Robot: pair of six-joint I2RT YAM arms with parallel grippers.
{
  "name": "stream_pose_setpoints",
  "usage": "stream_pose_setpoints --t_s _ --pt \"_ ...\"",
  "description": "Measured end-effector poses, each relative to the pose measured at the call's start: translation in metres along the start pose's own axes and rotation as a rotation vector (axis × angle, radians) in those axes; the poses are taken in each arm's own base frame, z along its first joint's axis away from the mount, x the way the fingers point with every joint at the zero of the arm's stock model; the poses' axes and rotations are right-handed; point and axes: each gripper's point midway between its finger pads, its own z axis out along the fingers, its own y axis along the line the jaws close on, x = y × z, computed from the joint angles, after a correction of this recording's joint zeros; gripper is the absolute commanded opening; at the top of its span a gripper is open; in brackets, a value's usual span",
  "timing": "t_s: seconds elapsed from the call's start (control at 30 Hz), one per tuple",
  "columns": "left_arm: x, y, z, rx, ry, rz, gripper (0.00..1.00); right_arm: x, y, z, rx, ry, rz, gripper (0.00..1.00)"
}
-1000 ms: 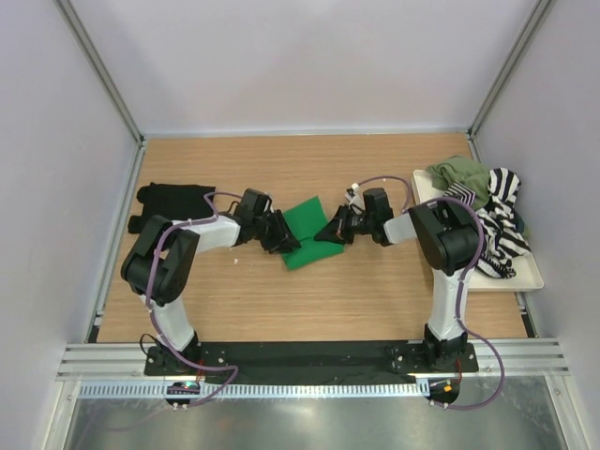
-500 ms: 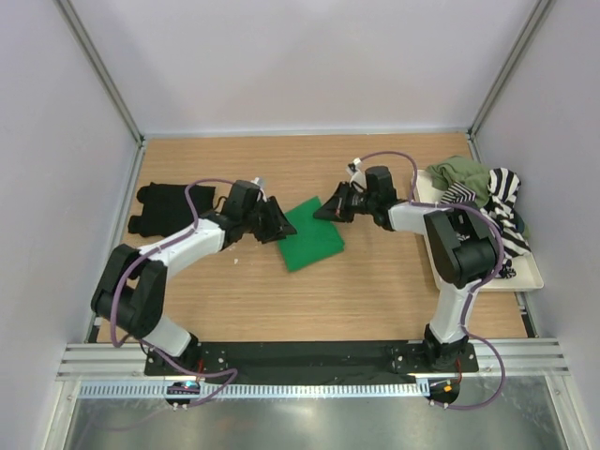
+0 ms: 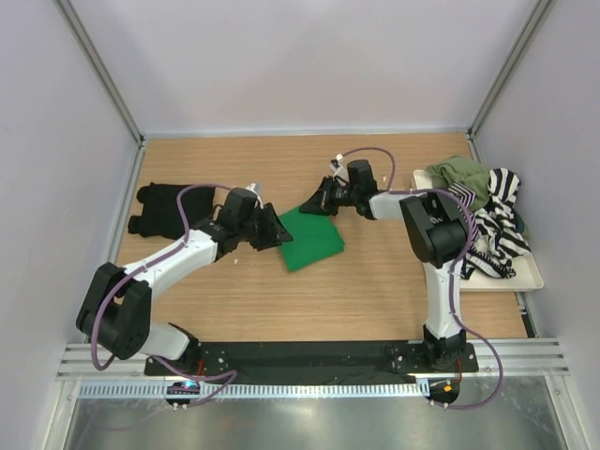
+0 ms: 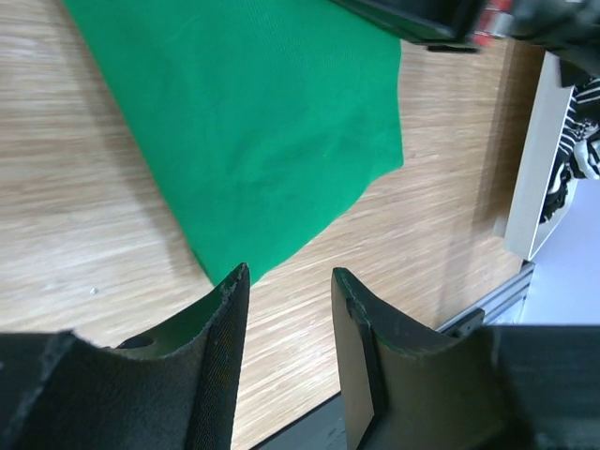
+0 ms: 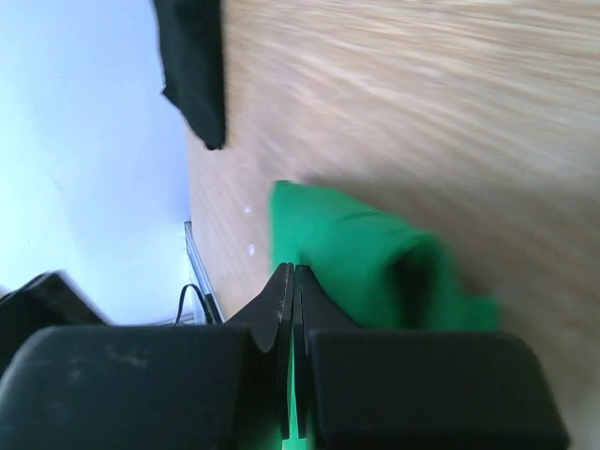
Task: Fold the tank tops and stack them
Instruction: Fold the tank top, then neatly place the folded tank top to the corner
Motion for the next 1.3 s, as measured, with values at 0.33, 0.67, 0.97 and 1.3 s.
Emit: stream_pose_setpoints --t_s 0.33,0.67,0.97,1.3 --pt "-0.042 0.047 -0.038 -0.308 -0.176 0.033 0.47 -0.002 -0.033 0.011 0.035 0.025 0.071 0.41" --pt "-0.135 0.111 -0.079 -0.754 -0.392 0.057 0.56 0.003 0.020 -0.056 0.141 -0.084 -0.098 0.58" --pt "-0.176 0.197 -0.062 -1.060 -0.271 0.048 0.66 0.045 0.021 -0.115 0.297 -0.094 -0.156 0.73" --pt "-0.182 0.230 -0.021 -1.156 -0.109 0.139 0.64 0.080 0.011 -0.147 0.384 -0.063 -0.175 0.75"
